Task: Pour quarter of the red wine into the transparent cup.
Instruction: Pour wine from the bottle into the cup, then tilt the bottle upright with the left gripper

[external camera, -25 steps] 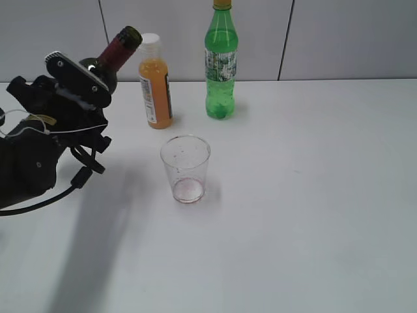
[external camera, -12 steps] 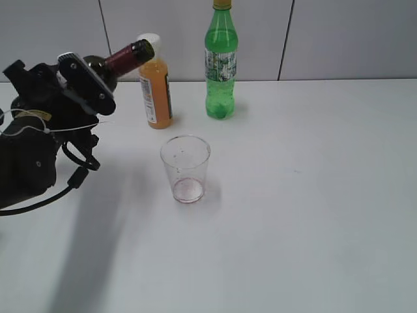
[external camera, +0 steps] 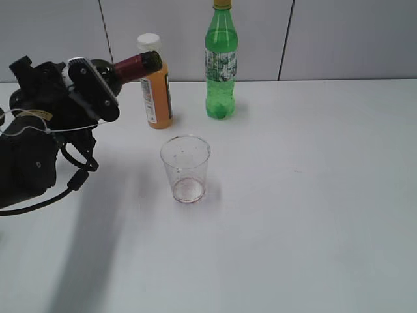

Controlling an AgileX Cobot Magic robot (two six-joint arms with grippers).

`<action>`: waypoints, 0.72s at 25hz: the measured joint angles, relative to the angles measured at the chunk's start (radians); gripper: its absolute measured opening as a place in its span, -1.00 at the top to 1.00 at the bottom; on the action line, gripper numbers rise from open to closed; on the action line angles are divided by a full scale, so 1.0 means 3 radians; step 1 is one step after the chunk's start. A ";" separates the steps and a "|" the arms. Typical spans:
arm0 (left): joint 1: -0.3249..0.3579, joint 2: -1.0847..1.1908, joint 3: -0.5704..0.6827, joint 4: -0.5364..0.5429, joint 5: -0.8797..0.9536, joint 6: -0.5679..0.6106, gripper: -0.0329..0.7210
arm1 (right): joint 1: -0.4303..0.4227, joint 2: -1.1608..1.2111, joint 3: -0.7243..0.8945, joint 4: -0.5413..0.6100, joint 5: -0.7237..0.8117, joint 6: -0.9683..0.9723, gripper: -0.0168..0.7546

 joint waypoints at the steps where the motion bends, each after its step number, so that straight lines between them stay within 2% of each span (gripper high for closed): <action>1: 0.0000 0.0000 0.0000 0.0007 0.0000 0.0023 -0.56 | 0.0000 0.0000 0.0000 0.0000 0.0000 0.0000 -0.56; 7: -0.0020 0.0000 0.0006 0.0047 -0.0017 0.0176 -0.56 | 0.0000 0.0000 0.0000 0.0000 0.0000 -0.0002 -0.56; 13: -0.0100 -0.0004 0.0270 0.0147 -0.0314 0.0200 -0.56 | 0.0000 0.0000 0.0000 0.0000 0.0000 -0.0002 -0.56; 18: -0.0136 -0.0004 0.0407 0.0167 -0.0332 0.0245 -0.56 | 0.0000 0.0000 0.0000 0.0000 0.0000 0.0001 -0.56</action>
